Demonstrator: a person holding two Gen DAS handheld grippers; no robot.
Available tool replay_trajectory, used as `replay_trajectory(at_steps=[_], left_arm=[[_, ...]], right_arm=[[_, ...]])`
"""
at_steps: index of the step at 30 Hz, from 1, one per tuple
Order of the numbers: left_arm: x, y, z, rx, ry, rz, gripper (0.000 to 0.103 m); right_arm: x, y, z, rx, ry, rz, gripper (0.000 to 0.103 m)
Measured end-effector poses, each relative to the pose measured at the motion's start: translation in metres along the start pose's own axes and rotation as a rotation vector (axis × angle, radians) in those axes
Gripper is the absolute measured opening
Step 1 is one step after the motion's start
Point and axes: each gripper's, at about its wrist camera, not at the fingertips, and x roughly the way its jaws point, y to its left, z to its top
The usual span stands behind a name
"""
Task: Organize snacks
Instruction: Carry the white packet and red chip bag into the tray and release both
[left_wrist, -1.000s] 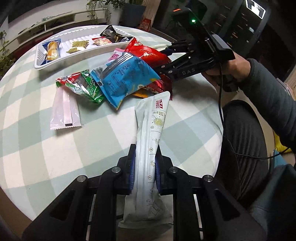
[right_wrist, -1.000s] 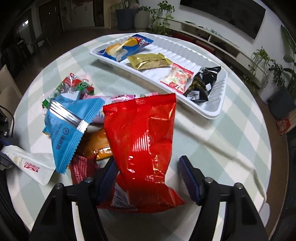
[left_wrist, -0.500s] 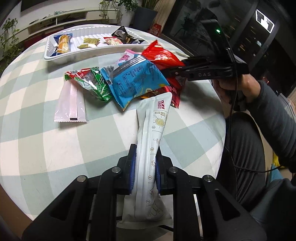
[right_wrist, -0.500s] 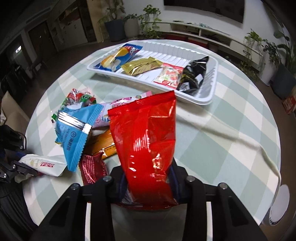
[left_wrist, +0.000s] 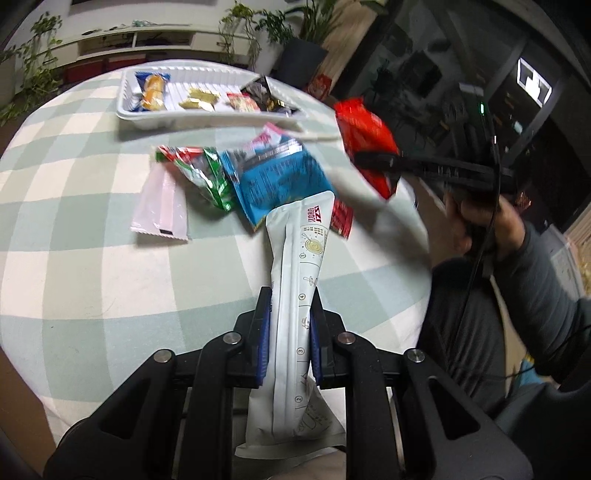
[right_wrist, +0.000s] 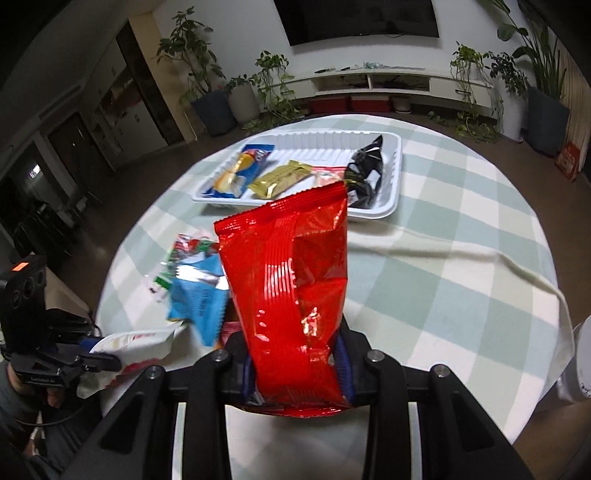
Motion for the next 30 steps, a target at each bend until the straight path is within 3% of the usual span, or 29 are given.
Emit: replay_trajectory(at_steps=[14,17,24,30], left_arm=[[-0.046,0.012,0.036,-0.039,-0.159,-0.015,0.016],[-0.050,0.018,0.052,-0.040,-0.188,0.014,0.016],[-0.049,0.036,0.107,-0.047,-0.245,0.025,0.016],[-0.040,0.060,0.175,-0.085,-0.299,0.065,0.016]], right_arm=[[-0.013,0.009,-0.002,0.084,-0.050,0.049,0.037],[-0.017,0.008,0.007,0.084,-0.067,0.047,0.037],[-0.020,0.009,0.039,0.070,-0.102,0.021,0.037],[-0.022,0.010,0.088,0.057,-0.150,-0.014,0.037]])
